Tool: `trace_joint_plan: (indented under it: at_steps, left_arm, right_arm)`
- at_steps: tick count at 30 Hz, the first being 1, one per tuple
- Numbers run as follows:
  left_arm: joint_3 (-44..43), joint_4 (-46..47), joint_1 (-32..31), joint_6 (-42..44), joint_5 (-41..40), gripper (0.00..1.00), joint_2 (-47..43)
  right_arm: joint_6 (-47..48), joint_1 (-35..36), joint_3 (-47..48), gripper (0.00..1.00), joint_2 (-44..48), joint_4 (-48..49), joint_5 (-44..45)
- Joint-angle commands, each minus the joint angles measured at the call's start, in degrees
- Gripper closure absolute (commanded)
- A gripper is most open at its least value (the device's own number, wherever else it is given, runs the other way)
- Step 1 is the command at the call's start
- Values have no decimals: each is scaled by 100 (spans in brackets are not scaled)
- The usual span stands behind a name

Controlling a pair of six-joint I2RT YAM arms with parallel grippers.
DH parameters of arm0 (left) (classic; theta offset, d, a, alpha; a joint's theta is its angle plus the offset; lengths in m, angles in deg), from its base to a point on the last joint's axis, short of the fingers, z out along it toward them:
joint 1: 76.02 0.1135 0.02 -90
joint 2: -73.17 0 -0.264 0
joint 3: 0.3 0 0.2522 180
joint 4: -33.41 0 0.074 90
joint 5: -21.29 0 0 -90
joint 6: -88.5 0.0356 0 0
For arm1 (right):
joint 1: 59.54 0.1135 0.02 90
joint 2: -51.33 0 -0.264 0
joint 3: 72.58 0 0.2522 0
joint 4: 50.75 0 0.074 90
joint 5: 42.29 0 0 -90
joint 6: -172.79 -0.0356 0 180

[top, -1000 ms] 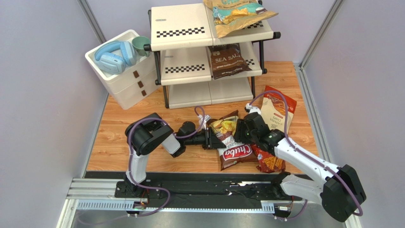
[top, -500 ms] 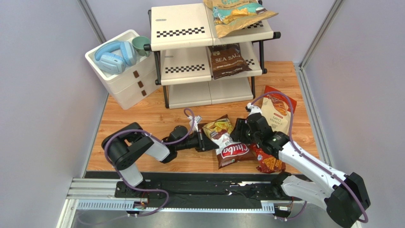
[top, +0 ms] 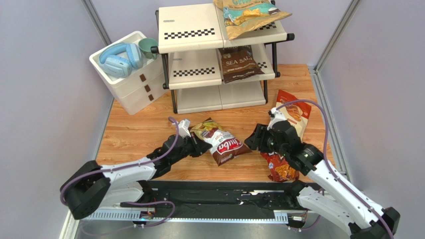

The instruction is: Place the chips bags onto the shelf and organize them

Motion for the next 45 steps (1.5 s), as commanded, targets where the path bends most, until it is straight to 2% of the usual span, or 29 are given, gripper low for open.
trace_joint_plan:
  at_steps: [1,8,12,19,20,23,29,32,35,40,45]
  left_arm:
    - [54,-1094,-13,247,-883,100,-704]
    - [-43,-1139,-13,239,-673,100,-468]
    - [54,-771,-13,142,-603,100,-213]
    - [168,-726,-13,177,-524,100,-230]
    - [177,-717,-13,177,-515,100,-274]
    - [247,-735,-13,186,-506,100,-335]
    - [352,-743,-13,168,-471,100,-458]
    - [361,-735,-13,195,-436,100,-450]
    - [353,-743,-13,212,-365,100,-432]
    - [353,-752,-13,273,-313,100,-520]
    - [361,-866,-13,318,-269,100,-634]
  right_arm:
    - [-729,65,-203,43,583,129,-591]
    - [-1283,232,-1047,37,339,1122,-864]
    - [-1836,398,-1679,32,-197,2254,-1189]
    - [-2434,777,-2321,27,-322,3311,-557]
    - [-2574,786,-2435,26,-243,3782,-487]
    - [-2813,786,-2769,24,-163,4295,-329]
    - [-3015,786,-2990,23,-321,4708,-74]
    - [-3147,803,-3043,22,-663,5173,-73]
    - [-3209,969,-3026,22,-1041,5560,286]
    - [-3243,1154,-2744,22,-1875,5938,549]
    - [-3305,1418,-2595,23,-2123,6028,1112]
